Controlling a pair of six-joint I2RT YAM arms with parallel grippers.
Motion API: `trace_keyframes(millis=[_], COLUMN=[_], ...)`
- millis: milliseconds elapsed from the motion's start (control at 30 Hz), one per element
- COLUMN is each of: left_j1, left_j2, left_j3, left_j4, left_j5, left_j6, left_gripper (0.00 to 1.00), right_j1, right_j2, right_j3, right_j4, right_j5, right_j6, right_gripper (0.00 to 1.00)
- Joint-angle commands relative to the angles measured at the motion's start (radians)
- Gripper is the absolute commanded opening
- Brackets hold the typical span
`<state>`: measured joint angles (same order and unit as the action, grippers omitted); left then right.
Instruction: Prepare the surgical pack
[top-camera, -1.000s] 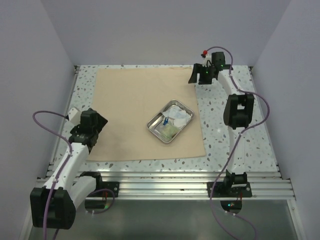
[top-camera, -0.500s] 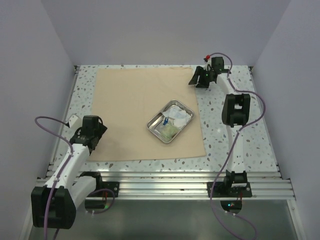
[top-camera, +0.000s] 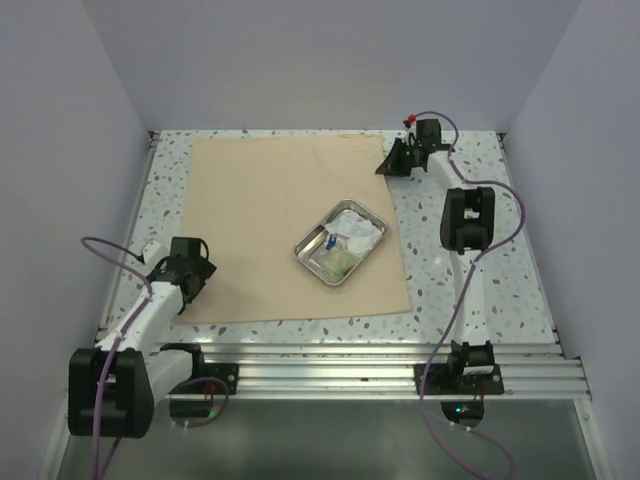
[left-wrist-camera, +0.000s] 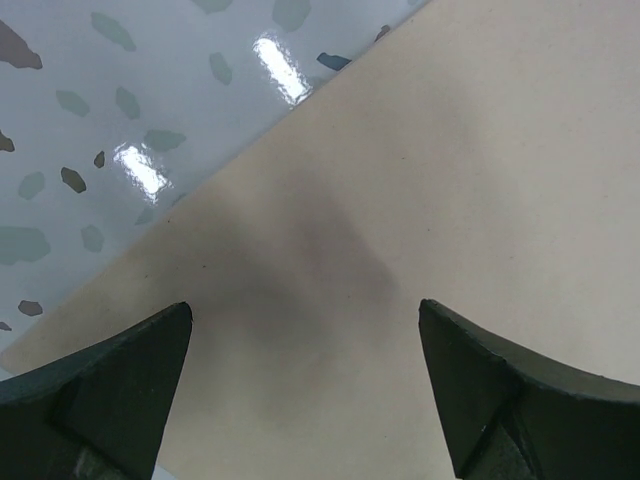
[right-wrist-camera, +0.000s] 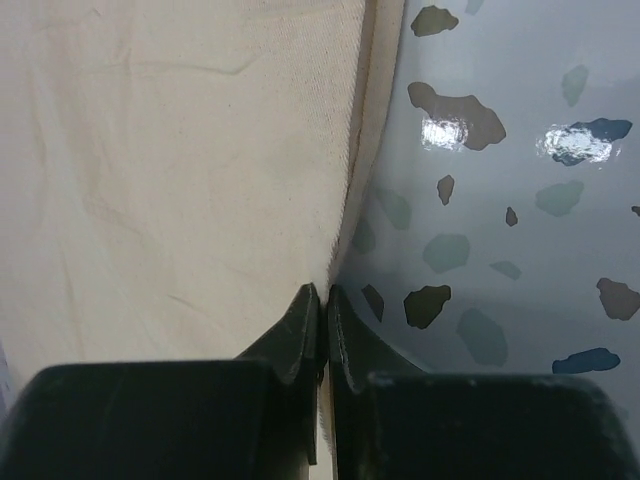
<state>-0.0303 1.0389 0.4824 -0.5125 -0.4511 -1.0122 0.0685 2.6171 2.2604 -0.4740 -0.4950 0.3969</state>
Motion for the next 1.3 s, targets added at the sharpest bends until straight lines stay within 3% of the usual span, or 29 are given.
trace_keyframes(millis=[0,233,267,333,367,433,467,533,733,833,1000,1100,1200,1267], left_j1=[0.017,0.018,0.018,0.018,0.018,0.018,0.018,0.018,0.018,0.017,0.018,0.018,0.018,0.018], left_j2=[0.048,0.164,0.177,0.233,0.255,0.321,0.341,0.401,0.622,0.707,0.762,0.802,0.819,0.828], left_j3=[-0.011,-0.001,-0.001,0.004,0.008,0.039,0.053,0.110,0.347,0.427,0.473,0.568,0.634,0.654], left_j4=[0.044,0.178,0.199,0.265,0.281,0.313,0.327,0.341,0.335,0.411,0.572,0.516,0.457,0.442], left_j5=[0.020,0.032,0.043,0.057,0.066,0.069,0.069,0.071,0.074,0.162,0.203,0.169,0.150,0.155], left_j6=[-0.016,0.000,0.018,0.035,0.044,0.058,0.075,0.102,0.214,0.340,0.440,0.481,0.515,0.524], left_gripper=[0.99,0.86,0.77,0.69,0.56,0.43,0.31,0.25,0.20,0.19,0.28,0.34,0.37,0.44], right_j1=[0.007,-0.067,-0.099,-0.125,-0.133,-0.144,-0.145,-0.147,-0.151,-0.150,-0.127,-0.124,-0.122,-0.121], right_j2=[-0.038,-0.204,-0.222,-0.284,-0.305,-0.348,-0.365,-0.425,-0.630,-0.776,-1.091,-1.239,-1.292,-1.287], right_j3=[-0.076,-0.380,-0.406,-0.484,-0.508,-0.551,-0.565,-0.630,-0.978,-1.174,-1.522,-1.610,-1.583,-1.538], right_j4=[0.084,0.307,0.317,0.357,0.371,0.382,0.374,0.374,0.498,0.560,0.629,0.583,0.478,0.395], right_j5=[0.042,0.082,0.096,0.118,0.116,0.119,0.143,0.173,0.317,0.400,0.512,0.573,0.605,0.644], right_j6=[0.059,0.194,0.197,0.204,0.215,0.215,0.209,0.203,0.282,0.339,0.411,0.424,0.382,0.341], right_gripper=[0.00,0.00,0.00,0.00,0.00,0.00,0.00,0.00,0.00,0.00,0.00,0.00,0.00,0.08])
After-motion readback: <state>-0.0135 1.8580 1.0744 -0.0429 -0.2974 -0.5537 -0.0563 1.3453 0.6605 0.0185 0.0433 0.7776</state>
